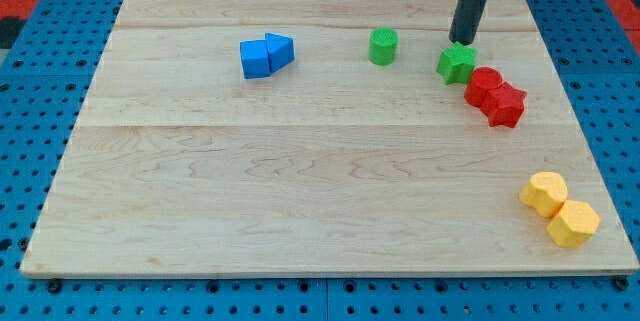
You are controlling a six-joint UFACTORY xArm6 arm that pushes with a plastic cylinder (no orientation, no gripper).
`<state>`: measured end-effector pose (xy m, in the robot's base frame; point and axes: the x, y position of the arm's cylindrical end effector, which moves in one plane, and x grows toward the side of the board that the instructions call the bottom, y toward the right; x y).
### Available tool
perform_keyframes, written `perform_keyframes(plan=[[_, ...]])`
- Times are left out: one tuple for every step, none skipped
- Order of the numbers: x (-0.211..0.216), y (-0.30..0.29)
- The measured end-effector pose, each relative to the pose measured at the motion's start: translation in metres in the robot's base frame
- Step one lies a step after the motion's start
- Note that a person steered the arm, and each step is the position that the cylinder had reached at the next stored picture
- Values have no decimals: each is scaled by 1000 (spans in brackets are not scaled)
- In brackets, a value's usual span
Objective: Push green star into the green circle
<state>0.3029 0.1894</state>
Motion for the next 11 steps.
perform_keyframes(plan=[[1, 21], [5, 21], [17, 21], [22, 22], [46, 24], [46, 24], [45, 10], [45, -10], [45, -24], [45, -29], [45, -29]])
